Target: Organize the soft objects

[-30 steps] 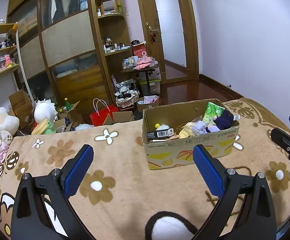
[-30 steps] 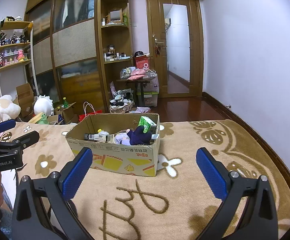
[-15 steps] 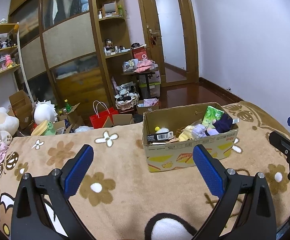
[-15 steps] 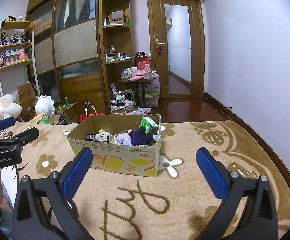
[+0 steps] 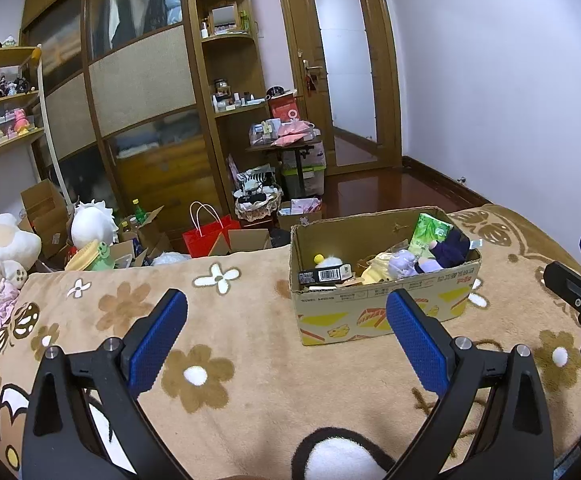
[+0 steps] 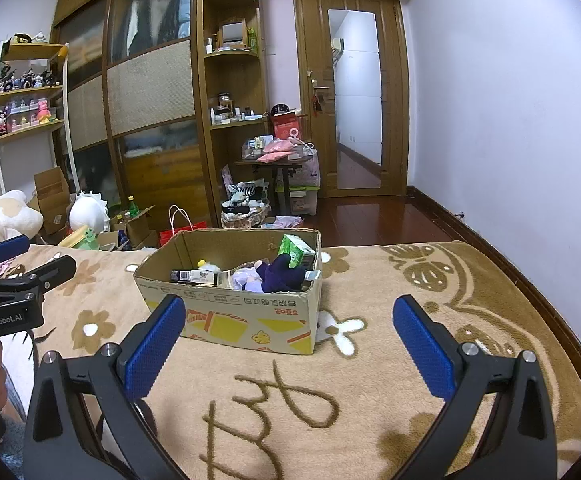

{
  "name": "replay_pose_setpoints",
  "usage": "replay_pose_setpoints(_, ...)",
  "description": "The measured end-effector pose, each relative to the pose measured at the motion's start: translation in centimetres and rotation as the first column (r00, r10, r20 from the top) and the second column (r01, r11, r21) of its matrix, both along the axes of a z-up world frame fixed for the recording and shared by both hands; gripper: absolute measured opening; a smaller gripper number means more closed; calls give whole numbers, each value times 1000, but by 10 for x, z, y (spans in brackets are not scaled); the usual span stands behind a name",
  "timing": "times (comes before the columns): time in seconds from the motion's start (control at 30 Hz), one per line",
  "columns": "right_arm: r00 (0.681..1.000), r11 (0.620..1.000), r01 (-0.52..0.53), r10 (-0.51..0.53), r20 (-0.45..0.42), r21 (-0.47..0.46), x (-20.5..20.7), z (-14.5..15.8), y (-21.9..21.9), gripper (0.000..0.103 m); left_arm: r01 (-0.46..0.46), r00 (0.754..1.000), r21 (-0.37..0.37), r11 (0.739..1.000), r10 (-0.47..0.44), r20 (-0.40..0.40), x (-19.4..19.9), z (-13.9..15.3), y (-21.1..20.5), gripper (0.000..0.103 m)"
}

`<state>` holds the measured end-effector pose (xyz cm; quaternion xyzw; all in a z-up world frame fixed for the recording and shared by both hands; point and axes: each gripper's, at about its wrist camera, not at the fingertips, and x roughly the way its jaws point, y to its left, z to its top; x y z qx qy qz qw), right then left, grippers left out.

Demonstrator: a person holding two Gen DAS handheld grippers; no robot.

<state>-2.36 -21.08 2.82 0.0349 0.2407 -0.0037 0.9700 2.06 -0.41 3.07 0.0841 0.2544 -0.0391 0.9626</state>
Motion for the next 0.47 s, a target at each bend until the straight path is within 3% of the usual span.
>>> replay_pose_setpoints(0.47,1000,1000,-1,1,0,0,1,0,-1,103,-4,1000,-4,1000,4,-2,0,-3,1,99)
